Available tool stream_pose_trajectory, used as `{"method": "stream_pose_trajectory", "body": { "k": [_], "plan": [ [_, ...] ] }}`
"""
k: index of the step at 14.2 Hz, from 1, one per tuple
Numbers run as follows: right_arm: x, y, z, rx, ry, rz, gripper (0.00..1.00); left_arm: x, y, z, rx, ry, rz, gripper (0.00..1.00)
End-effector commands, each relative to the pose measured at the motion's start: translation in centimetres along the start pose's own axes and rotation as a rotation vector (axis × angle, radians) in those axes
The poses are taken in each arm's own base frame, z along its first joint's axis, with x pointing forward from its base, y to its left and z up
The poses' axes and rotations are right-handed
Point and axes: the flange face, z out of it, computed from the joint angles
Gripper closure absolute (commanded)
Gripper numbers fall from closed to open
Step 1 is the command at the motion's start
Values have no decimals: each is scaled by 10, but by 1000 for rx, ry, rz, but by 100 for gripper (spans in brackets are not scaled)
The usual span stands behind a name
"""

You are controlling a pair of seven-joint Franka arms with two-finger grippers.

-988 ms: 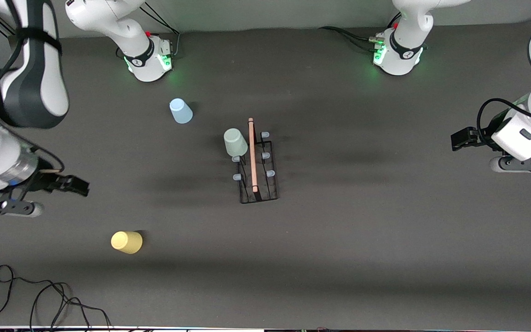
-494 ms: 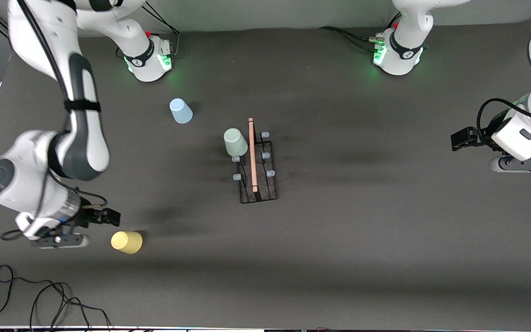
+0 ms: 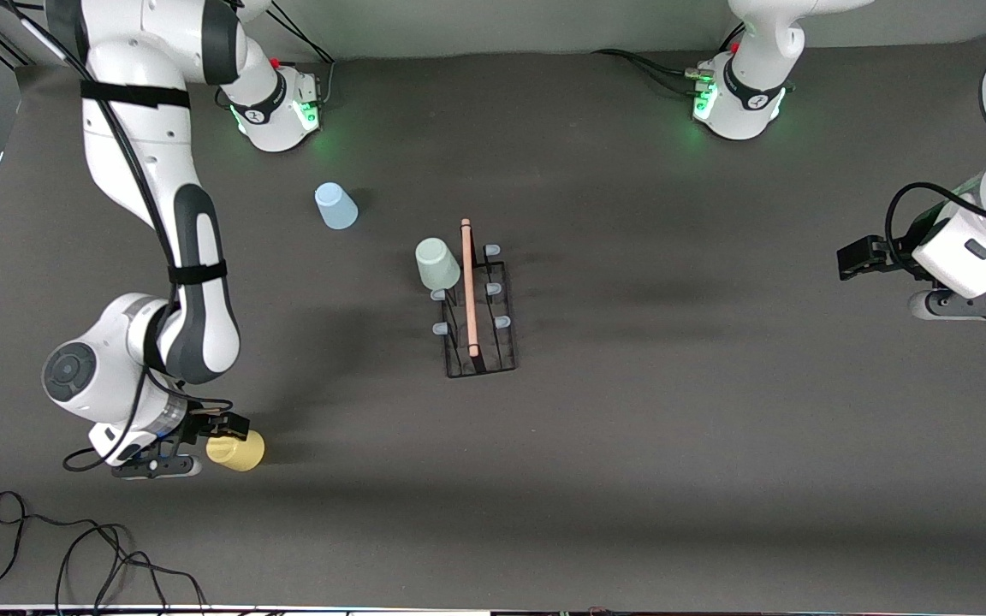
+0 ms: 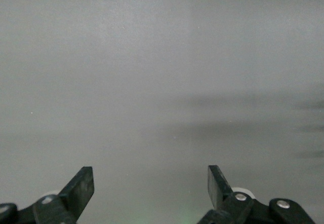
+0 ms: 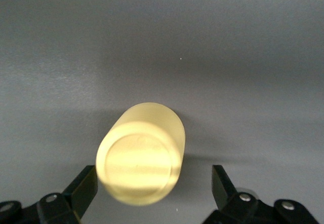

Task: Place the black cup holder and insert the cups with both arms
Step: 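Grasp the yellow cup with the right gripper and lift it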

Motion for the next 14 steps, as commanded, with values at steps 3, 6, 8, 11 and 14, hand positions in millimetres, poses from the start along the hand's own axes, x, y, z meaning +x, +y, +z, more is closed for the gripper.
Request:
{"method": "stream_pose_trajectory", "body": {
  "k": [3,6,8,11,14],
  "plan": [
    [15,-6,5,21,33,-23,0,-3,-2,-5,12,6,12,0],
    [20,-4,0,35,53,-9,59,-3,-2,-5,12,6,12,0],
    [21,-4,-2,35,55,-11,94,-3,-2,-5,12,6,12,0],
    [31,-17,-37,77,61,-8,99,-3,-2,-5,12,6,12,0],
    [26,-11,-123,95,-17,50,99,-3,-2,-5,12,6,13,0]
  ]
}}
